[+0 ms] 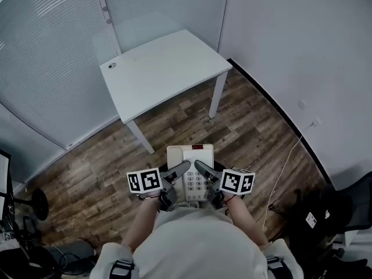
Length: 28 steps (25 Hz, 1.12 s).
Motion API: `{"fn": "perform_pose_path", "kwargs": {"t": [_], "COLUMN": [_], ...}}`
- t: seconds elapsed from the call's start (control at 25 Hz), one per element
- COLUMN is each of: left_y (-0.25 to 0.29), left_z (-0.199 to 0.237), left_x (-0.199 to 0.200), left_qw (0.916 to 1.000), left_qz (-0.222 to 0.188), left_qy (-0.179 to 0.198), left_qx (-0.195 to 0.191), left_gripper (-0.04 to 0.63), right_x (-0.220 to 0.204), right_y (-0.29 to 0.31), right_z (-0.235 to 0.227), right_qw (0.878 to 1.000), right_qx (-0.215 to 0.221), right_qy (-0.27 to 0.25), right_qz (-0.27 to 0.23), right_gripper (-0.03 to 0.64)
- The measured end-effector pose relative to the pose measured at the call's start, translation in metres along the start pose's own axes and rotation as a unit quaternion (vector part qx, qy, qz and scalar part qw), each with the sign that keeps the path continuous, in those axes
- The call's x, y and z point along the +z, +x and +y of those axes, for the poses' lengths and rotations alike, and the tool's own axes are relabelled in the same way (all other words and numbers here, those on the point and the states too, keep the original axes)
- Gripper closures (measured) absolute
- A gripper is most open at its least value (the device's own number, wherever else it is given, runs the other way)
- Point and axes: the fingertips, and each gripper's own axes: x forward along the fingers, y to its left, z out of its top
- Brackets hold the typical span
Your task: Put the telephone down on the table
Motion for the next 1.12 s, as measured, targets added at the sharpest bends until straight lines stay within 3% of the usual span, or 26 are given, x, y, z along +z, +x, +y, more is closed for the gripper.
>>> {"fn": "perform_pose_path", "kwargs": {"t": [0.48,1.12], "left_y": [0.007,0.024], "left_z": [0.007,0.036], "left_x": [0.010,0.068], "left_qw": [0.9999,0.9996], "left_qz": [-0.006,-0.010], "left_qy": [-0.009,-0.020], "left_qx": [0.012,0.016], "left_gripper": [0.169,0.169], "right_x": [0.009,0.046], "right_y": [0.011,0.068], "right_z": [-0.007,-0.014], "right_qw": [1.000,1.000], "right_qx": [0.003,0.004], "right_qy": [0.004,0.007], "right_qz": [0.015,0.027], "right_gripper": [0.301,0.301]}}
